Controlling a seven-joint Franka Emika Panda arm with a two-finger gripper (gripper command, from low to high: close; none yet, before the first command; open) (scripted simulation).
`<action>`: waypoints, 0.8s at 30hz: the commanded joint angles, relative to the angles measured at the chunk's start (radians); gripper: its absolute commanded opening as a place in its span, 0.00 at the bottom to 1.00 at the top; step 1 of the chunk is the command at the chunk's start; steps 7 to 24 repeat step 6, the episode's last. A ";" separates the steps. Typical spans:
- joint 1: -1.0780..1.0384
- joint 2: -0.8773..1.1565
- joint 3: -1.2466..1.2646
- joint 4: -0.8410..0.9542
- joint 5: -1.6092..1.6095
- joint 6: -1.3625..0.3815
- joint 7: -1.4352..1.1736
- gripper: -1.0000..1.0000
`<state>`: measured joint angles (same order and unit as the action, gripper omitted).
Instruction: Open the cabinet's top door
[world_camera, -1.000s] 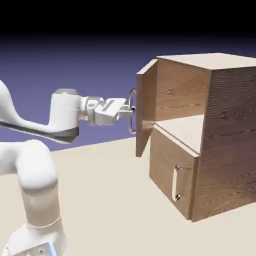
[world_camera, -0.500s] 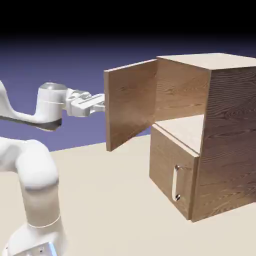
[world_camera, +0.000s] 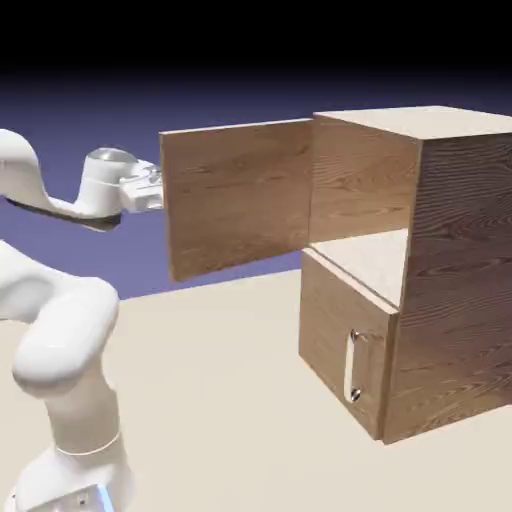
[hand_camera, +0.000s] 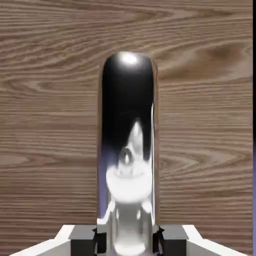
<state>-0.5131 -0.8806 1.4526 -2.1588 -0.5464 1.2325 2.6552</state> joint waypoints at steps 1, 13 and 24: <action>-0.036 -0.007 0.024 0.034 0.013 -0.026 -0.006 0.00; -0.176 -0.045 0.105 0.172 0.060 -0.123 -0.035 1.00; -0.176 -0.045 0.105 0.172 0.060 -0.123 -0.035 1.00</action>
